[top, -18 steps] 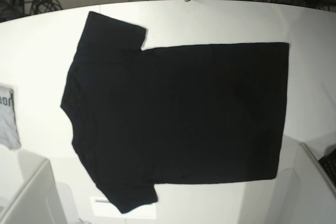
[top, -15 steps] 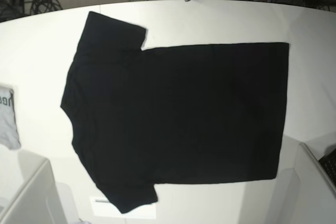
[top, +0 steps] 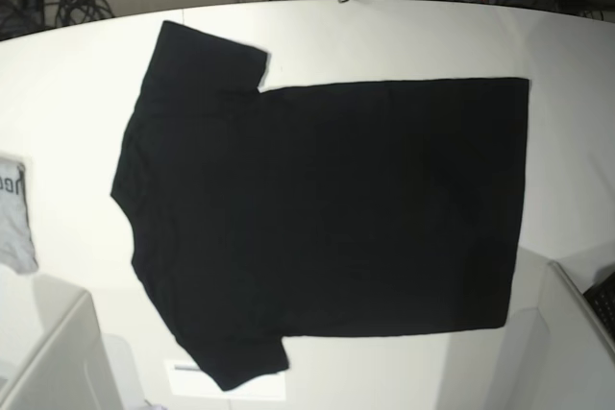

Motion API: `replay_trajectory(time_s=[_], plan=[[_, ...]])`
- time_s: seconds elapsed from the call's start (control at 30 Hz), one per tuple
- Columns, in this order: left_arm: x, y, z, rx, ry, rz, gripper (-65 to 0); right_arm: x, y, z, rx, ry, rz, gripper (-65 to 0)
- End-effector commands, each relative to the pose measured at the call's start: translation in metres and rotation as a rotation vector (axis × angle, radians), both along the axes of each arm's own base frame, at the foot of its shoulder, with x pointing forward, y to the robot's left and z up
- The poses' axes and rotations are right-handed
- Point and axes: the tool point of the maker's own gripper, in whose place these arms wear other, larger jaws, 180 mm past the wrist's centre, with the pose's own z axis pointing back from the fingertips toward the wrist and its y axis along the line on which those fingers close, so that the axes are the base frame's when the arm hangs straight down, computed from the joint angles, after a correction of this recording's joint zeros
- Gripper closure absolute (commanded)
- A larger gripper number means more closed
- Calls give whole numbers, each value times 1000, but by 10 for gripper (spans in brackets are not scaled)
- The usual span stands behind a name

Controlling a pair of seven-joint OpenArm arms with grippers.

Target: Fold the T-shirt properly

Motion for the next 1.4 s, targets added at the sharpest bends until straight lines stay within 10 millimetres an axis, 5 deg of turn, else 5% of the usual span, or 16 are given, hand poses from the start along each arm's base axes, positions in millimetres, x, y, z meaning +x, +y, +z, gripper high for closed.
replay_trajectory(time_s=[0.0,0.67,0.87,1.07,1.37], plan=[[-7,2,1,4,10,-7,0,-3,-4,0,-14,5,4,0],[-11,2,1,4,16,-8,0,-5,-5,1,-16,13,1,0],[-35,22,13,30,-8,-25,0,-33,-14,7,-47,13,-127,0],[-45,39,38,48,-94,-49,0,-50,-40,34,-99,34,-137,0],[-71,51,82,53,-150,-95,0,-37,-74,103,-202,-95,-242,0]])
